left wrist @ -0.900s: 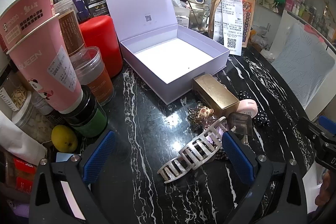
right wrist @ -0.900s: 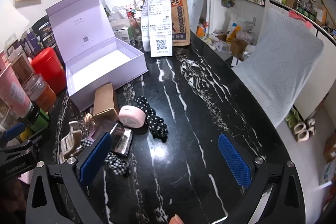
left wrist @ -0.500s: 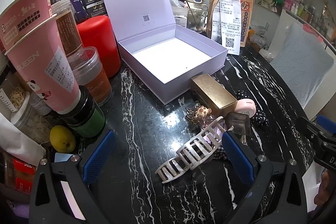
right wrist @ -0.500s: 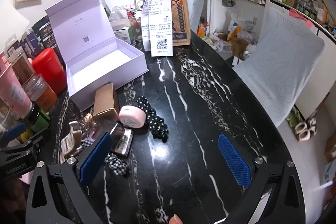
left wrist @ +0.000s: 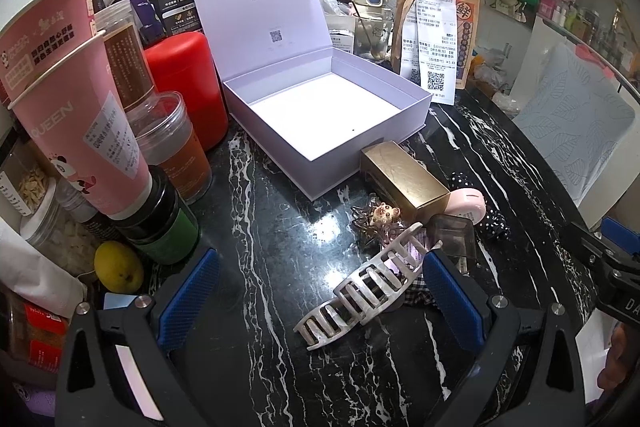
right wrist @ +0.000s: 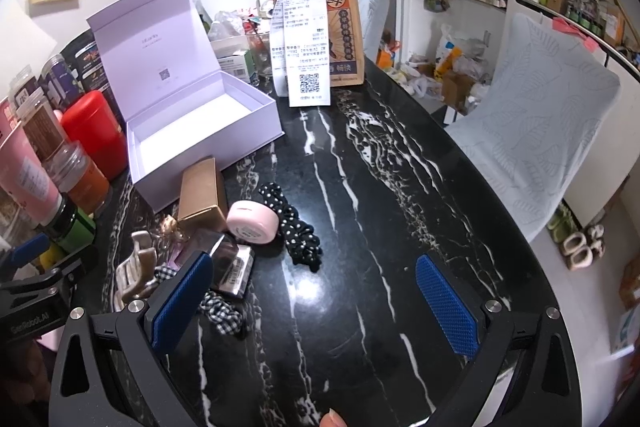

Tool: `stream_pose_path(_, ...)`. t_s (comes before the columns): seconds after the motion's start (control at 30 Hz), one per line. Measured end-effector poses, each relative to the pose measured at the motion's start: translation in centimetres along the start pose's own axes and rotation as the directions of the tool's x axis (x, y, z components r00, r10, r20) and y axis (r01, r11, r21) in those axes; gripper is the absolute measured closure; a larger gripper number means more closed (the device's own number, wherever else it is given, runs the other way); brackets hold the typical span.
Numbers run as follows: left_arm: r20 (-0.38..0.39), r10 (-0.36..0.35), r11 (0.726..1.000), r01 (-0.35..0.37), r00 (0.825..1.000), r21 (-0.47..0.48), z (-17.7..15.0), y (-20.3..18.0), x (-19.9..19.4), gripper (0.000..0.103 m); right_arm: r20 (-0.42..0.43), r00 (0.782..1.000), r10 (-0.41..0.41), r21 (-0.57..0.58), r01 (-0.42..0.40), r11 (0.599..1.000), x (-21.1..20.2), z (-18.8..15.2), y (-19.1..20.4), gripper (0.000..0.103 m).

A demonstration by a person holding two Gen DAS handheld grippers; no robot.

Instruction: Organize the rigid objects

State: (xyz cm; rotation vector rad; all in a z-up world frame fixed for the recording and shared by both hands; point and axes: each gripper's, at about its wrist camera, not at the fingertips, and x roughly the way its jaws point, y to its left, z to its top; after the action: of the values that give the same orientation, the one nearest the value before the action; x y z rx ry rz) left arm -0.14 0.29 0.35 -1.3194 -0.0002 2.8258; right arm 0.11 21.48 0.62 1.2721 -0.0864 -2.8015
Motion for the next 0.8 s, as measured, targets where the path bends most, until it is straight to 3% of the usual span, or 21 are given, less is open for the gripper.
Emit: stream_pose_path(0.8,0.004,0.011,1.0,-0.011,1.0,-0.015,-0.02,-0.13,-0.02,0.0,0.0,1.0,0.003,-0.001,-0.003,1.0,0.05,-0.01,0.02,0.0)
